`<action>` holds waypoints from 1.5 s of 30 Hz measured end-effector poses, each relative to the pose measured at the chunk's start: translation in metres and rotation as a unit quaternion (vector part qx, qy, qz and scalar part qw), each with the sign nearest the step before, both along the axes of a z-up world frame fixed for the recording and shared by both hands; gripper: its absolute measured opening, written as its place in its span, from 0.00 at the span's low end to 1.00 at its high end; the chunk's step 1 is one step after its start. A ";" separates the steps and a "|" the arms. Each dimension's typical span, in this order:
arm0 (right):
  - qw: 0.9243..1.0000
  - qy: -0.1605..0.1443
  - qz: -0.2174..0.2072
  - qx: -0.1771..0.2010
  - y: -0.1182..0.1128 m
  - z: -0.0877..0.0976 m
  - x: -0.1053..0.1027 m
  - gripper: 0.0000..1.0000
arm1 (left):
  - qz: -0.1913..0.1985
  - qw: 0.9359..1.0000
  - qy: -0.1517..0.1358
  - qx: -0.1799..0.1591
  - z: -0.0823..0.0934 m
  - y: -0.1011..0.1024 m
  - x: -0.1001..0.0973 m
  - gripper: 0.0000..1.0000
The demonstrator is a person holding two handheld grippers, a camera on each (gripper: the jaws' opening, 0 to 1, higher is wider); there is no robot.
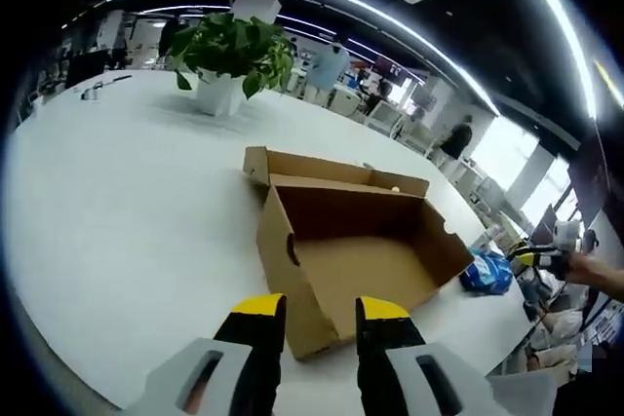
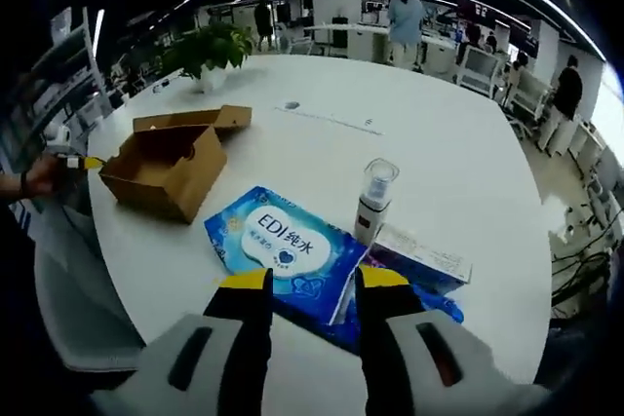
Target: Operate the shoe box by opening the lid, removing the specified soft item, and placing it in the target area until the item is outside and the box remains undamaged.
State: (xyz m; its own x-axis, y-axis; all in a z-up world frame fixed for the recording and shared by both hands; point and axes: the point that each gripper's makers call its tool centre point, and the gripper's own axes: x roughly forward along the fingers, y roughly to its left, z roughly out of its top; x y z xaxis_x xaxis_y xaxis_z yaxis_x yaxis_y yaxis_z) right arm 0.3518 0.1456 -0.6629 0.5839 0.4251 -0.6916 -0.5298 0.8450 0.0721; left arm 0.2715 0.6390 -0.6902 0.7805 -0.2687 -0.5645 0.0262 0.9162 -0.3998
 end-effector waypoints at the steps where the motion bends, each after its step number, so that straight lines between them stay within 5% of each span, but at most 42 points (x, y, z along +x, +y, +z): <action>1: 1.000 -0.002 0.000 0.002 0.001 0.000 -0.002 0.32 | 0.002 1.000 0.001 -0.002 -0.001 0.000 0.000 0.29; 14: 0.998 -0.037 -0.003 0.057 0.044 0.012 -0.024 0.35 | -0.008 1.000 0.015 -0.008 -0.011 -0.013 0.008 0.29; 33: 0.995 -0.021 -0.006 0.093 0.091 -0.010 -0.061 0.35 | -0.029 0.999 0.039 0.018 -0.027 -0.008 0.010 0.23; 45: 0.994 -0.022 -0.008 0.103 0.097 -0.010 -0.067 0.35 | -0.055 0.997 0.045 0.028 -0.027 -0.007 0.005 0.22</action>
State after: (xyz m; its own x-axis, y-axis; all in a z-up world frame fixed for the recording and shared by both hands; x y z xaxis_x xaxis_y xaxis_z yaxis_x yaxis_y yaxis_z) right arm 0.2849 0.2425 -0.6731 0.6193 0.5454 -0.5649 -0.5226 0.8232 0.2219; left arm 0.2763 0.6322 -0.7173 0.6933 -0.3168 -0.6473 0.0946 0.9304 -0.3541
